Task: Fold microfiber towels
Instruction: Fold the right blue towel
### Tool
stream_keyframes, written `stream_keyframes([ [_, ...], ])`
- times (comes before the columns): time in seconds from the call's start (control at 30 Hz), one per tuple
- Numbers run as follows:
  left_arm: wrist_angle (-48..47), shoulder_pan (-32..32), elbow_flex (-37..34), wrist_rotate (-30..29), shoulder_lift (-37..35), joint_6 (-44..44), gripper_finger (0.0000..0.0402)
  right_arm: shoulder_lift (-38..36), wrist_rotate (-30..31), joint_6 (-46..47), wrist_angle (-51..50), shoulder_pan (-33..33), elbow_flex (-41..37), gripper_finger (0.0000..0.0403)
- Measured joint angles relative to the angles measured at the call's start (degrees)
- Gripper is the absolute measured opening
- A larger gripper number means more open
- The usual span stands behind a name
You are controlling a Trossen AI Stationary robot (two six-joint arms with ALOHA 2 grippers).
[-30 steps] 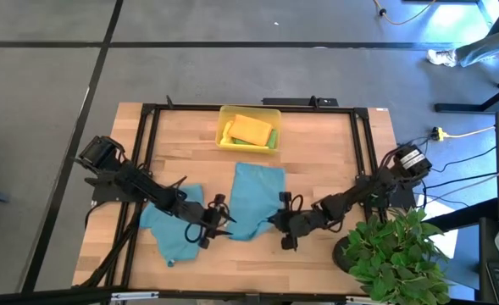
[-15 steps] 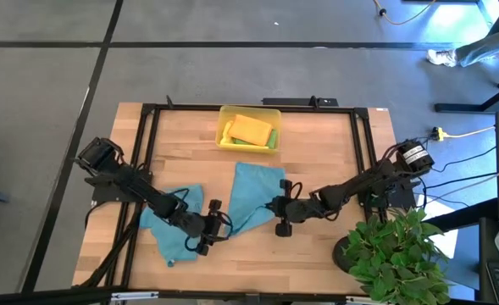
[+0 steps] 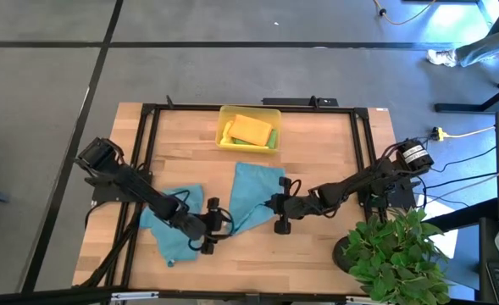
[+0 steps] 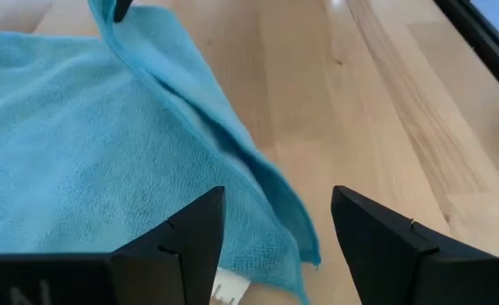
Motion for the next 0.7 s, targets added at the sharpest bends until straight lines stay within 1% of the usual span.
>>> stream_keyframes([
  [0.1, -0.1, -0.6, 2.7, -0.2, 2.3, -0.1, 0.0209, 0.0, 0.0, 0.0, 0.0, 0.0, 0.0, 0.0000],
  [0.17, -1.6, -0.9, 5.4, -0.1, 5.2, -0.5, 0.0209, 0.0, -0.1, 0.0, 0.0, 0.0, 0.0, 0.0000],
  [0.27, -10.9, -1.2, 9.4, 0.0, 7.5, -2.6, 0.0209, 0.0, -0.7, 0.0, 0.0, 0.0, 0.0, 0.0000],
  [0.37, -15.7, -1.1, 12.5, -1.0, 7.6, -4.7, 0.0209, 0.0, -1.3, 0.0, 0.1, 0.0, 0.0, 0.0000],
  [0.53, -19.2, -1.1, 15.4, -1.1, 7.4, -4.2, 0.0209, 0.0, -1.6, 0.0, 0.0, 0.0, 0.0, 0.0000],
  [0.63, -25.0, -1.2, 17.3, -1.8, 7.1, -5.1, 0.0209, 0.0, -1.6, 0.0, 0.0, 0.0, 0.0, 0.0000],
  [0.7, -28.7, -1.2, 18.0, -2.7, 7.1, -7.6, 0.0209, 0.0, -1.7, 0.0, 0.0, 0.0, 0.0, 0.0000],
])
